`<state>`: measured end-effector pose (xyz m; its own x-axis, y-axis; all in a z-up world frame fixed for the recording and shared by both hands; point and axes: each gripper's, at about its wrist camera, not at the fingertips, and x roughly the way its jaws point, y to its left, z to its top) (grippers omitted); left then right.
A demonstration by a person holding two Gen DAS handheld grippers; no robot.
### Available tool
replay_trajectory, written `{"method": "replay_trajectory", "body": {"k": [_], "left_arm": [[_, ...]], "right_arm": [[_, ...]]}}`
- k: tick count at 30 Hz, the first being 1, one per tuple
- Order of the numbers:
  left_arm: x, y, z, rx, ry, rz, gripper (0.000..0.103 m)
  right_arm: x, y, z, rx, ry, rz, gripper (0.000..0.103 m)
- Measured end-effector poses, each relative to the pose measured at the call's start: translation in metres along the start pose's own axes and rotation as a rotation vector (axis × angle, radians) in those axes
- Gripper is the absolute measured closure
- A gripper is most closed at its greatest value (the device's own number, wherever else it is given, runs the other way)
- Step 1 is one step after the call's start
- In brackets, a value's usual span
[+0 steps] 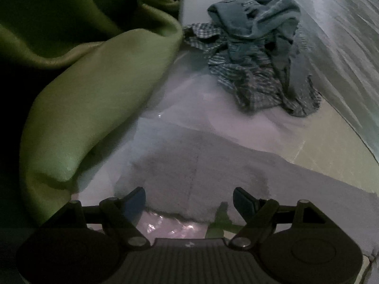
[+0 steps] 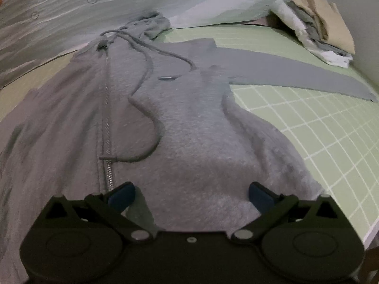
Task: Fold clothes
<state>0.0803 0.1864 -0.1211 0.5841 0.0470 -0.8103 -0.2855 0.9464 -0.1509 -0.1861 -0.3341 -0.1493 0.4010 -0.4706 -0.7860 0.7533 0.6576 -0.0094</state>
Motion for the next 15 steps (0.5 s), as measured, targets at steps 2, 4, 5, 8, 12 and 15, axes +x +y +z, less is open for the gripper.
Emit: {"method": "replay_trajectory", "body": {"k": [2, 4, 5, 8, 12, 15], "left_arm": [[0.005, 0.003, 0.001, 0.009, 0.001, 0.016, 0.02], [0.01, 0.007, 0.002, 0.006, 0.005, 0.025, 0.019], [0.013, 0.008, 0.002, 0.004, 0.007, 0.028, 0.019], [0.016, 0.011, 0.004, 0.001, -0.001, 0.031, 0.018], [0.024, 0.01, 0.006, 0.016, 0.005, 0.039, 0.014], [0.029, 0.005, 0.006, 0.043, 0.004, 0.063, 0.014]], "right_arm": [[0.0, 0.001, 0.0, 0.01, 0.005, -0.012, 0.0], [0.0, 0.002, 0.002, 0.018, 0.007, -0.019, 0.0], [0.0, 0.002, 0.002, 0.021, 0.008, -0.021, 0.0], [0.0, 0.002, 0.002, 0.024, 0.008, -0.024, 0.0], [0.0, 0.002, 0.002, 0.027, 0.008, -0.026, 0.0], [0.0, 0.002, 0.002, 0.03, 0.008, -0.028, 0.0]]}}
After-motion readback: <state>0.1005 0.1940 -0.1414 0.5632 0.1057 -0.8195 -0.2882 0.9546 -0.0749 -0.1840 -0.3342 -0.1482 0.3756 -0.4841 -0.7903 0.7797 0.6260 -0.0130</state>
